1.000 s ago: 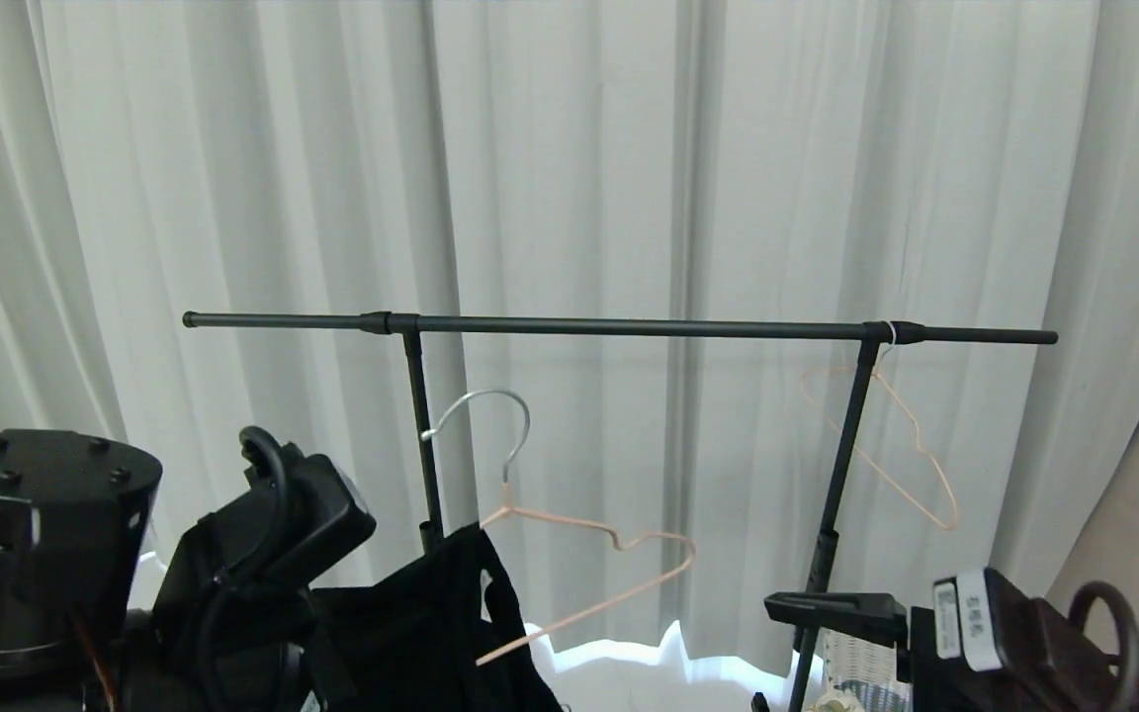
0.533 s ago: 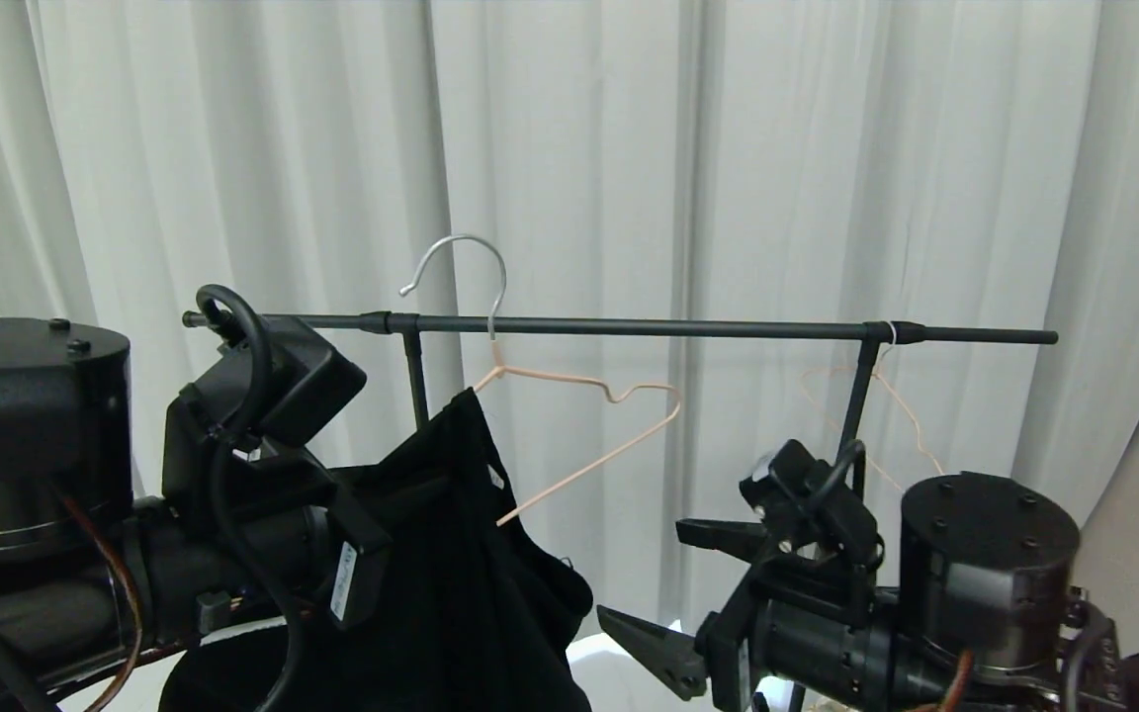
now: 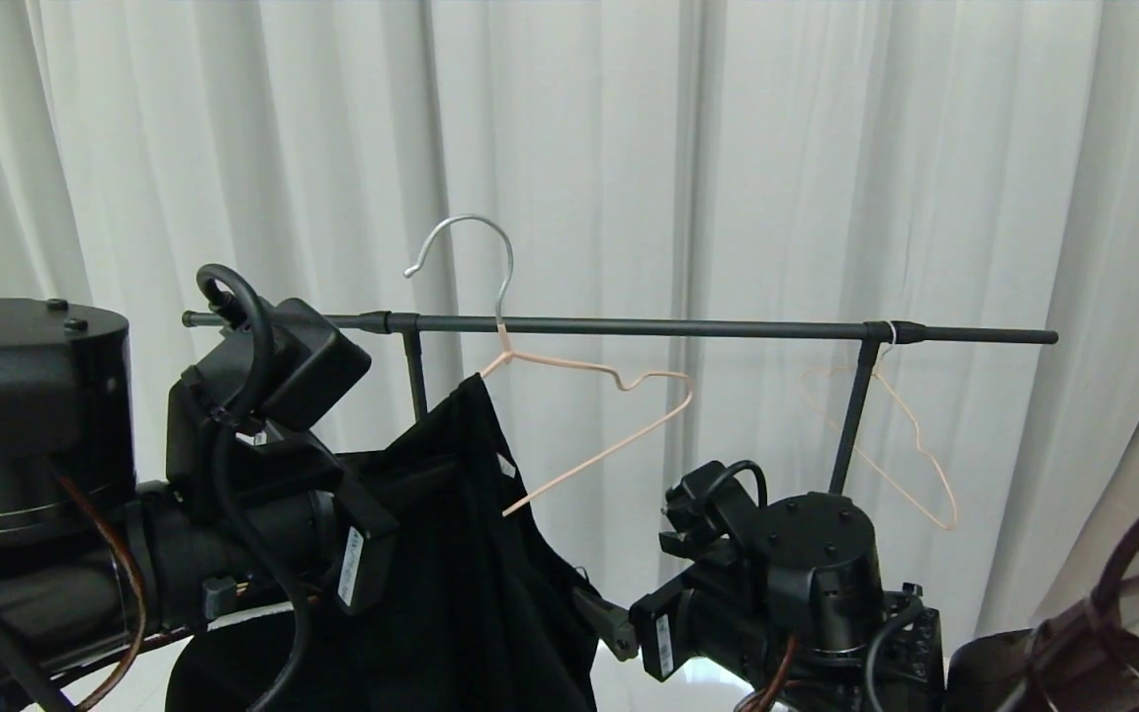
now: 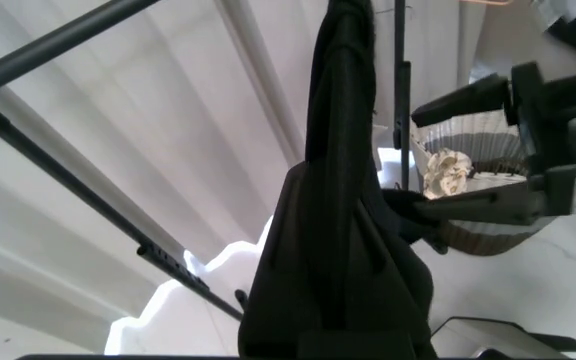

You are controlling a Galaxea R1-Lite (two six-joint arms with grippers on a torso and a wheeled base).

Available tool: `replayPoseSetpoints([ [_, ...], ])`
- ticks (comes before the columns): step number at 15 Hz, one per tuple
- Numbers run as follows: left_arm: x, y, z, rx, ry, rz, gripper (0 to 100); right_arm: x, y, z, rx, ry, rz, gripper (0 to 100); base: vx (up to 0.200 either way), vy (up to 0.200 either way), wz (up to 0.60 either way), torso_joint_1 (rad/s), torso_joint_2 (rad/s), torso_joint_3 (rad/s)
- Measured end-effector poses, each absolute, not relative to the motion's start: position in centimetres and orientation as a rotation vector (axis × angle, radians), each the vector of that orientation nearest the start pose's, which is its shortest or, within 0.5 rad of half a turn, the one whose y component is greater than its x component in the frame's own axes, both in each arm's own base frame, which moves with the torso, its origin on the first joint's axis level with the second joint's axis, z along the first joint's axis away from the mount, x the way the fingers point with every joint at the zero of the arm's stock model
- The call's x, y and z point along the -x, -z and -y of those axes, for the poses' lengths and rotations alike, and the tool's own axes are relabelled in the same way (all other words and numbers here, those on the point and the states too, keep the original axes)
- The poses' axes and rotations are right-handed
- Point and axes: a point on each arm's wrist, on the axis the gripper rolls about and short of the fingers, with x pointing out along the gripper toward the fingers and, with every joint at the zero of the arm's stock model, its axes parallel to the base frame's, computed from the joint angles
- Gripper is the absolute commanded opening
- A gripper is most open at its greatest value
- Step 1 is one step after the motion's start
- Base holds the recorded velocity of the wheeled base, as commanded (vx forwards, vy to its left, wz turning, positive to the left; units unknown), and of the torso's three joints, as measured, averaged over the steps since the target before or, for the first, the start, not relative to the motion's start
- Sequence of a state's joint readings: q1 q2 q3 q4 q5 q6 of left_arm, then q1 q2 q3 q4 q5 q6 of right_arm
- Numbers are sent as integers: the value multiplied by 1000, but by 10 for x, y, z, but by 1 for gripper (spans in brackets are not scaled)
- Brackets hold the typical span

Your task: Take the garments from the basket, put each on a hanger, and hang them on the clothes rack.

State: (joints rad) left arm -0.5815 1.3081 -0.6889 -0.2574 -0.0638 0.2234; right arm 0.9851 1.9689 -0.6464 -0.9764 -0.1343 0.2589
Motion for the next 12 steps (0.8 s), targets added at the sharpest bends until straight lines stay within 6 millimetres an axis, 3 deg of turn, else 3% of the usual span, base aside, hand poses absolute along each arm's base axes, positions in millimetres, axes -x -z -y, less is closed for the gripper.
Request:
replayPoseSetpoints([
  [6, -166, -215, 118, -310, 706, -275, 0, -190, -73, -273, -11, -754, -442, 100, 0, 0, 0, 0, 0, 0],
  [12, -163, -214, 117, -310, 709, -273, 0, -238, -67, -229, 118, -568, -405, 100, 0, 0, 0, 0, 0, 0],
])
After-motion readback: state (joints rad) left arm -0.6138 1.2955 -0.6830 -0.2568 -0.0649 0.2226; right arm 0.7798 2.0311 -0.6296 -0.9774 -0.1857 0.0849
